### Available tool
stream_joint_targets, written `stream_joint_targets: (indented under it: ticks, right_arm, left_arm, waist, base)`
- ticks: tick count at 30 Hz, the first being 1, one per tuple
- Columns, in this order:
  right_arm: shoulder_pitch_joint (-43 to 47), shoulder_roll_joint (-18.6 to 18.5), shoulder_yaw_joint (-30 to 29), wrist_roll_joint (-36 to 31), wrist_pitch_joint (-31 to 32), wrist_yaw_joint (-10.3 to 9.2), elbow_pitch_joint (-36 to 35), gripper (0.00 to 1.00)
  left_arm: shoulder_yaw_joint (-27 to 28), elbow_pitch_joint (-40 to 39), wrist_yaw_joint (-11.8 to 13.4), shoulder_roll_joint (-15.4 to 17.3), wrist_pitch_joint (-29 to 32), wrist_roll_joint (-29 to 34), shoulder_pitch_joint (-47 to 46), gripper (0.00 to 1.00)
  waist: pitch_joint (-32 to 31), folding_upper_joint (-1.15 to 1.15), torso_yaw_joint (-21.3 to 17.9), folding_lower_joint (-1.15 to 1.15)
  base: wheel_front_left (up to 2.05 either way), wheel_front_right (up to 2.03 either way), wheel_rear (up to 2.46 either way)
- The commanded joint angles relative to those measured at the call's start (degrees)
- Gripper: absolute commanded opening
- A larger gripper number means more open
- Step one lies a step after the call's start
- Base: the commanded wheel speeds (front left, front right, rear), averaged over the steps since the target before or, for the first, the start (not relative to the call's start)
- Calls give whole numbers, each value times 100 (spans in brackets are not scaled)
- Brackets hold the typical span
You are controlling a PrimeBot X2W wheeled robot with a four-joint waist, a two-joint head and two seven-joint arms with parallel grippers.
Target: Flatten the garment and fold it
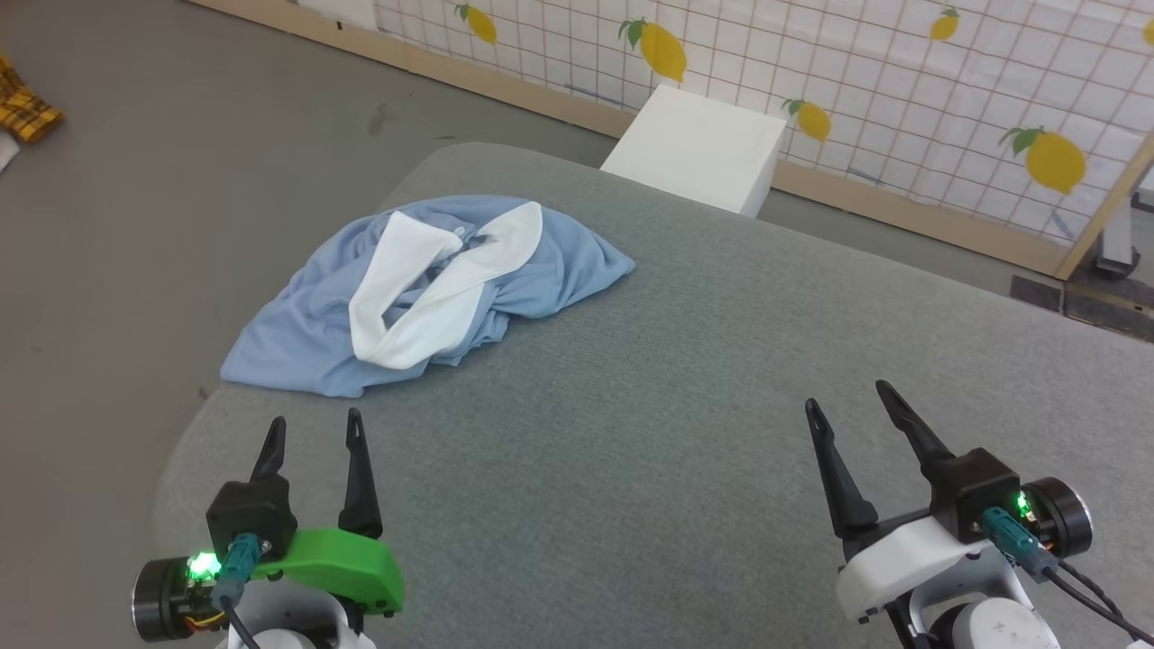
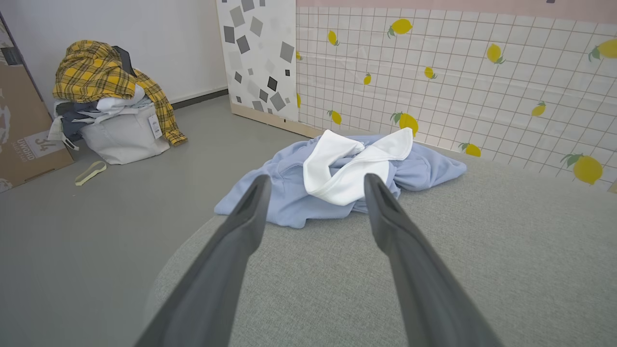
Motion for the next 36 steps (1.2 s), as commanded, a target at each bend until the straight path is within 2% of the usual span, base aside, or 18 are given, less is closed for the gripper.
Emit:
stream_joint_targets:
  ticks: [1,8,36]
  right_arm:
    - [-87,4,14,-36,-56,-6,28,100]
    - [-98,4,5,-52,-131,-7,42,100]
    - [-143,6,55,-22,-337,-8,97,100]
  left_arm:
    - [-11,10,57,55,-62,-77,74,100]
    - [-72,-14,206,110,-101,-203,131,100]
    - [-457,189,485,248,-387,-594,137,100]
  waist:
    - [12,0,79,0]
    - [13,0,323,0]
    - [73,0,987,0]
  base:
    - [0,0,0]
    - [0,0,0]
    - [0,0,0]
